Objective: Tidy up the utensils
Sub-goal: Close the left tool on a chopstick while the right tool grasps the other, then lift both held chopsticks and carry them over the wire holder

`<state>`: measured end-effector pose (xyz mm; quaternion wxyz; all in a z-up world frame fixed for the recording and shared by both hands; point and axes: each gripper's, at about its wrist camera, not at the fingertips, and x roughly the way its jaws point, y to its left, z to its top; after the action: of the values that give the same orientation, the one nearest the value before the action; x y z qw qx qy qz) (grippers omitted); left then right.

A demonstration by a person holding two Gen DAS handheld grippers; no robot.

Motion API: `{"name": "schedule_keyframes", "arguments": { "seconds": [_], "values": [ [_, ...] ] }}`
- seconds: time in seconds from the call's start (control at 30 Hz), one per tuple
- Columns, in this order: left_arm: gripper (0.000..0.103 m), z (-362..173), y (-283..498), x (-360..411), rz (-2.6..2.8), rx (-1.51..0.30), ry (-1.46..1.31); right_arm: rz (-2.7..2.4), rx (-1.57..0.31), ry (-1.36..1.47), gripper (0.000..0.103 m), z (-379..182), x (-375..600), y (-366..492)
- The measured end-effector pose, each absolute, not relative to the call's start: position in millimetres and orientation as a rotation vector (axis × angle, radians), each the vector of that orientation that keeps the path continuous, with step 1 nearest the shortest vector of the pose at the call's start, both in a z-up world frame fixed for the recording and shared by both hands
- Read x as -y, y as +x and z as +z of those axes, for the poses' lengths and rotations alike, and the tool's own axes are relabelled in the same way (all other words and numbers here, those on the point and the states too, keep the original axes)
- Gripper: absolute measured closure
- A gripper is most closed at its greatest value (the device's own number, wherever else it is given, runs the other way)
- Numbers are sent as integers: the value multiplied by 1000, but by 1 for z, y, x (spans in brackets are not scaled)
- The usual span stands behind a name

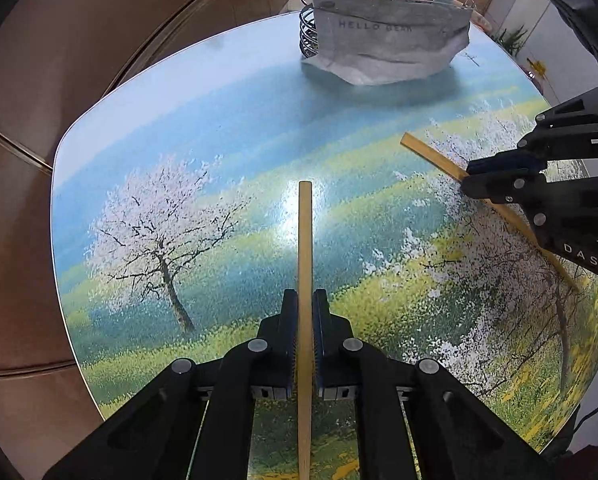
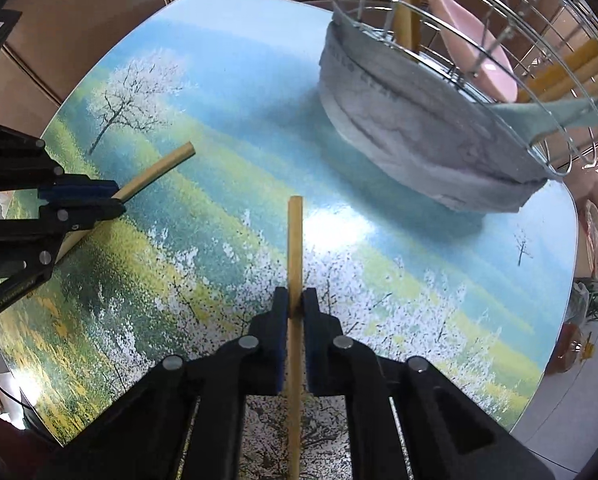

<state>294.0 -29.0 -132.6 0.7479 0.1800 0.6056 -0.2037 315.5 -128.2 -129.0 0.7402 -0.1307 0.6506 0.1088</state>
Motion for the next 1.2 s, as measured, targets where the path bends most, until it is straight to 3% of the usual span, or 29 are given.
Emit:
{"name": "schedule_keyframes", "arguments": {
  "seconds": [0.27,0.93,1.2],
  "values": [
    [96,-123,269,19,-418,-1268,314,239,-1302,-208,97,-107,129,287],
    [96,5,167,-8,-464,-960,-5,210,-862,59,97,19,167,138],
    [96,76,158,-9,-463,-770,-108,185,-655,98,97,87,175,121]
  ]
}}
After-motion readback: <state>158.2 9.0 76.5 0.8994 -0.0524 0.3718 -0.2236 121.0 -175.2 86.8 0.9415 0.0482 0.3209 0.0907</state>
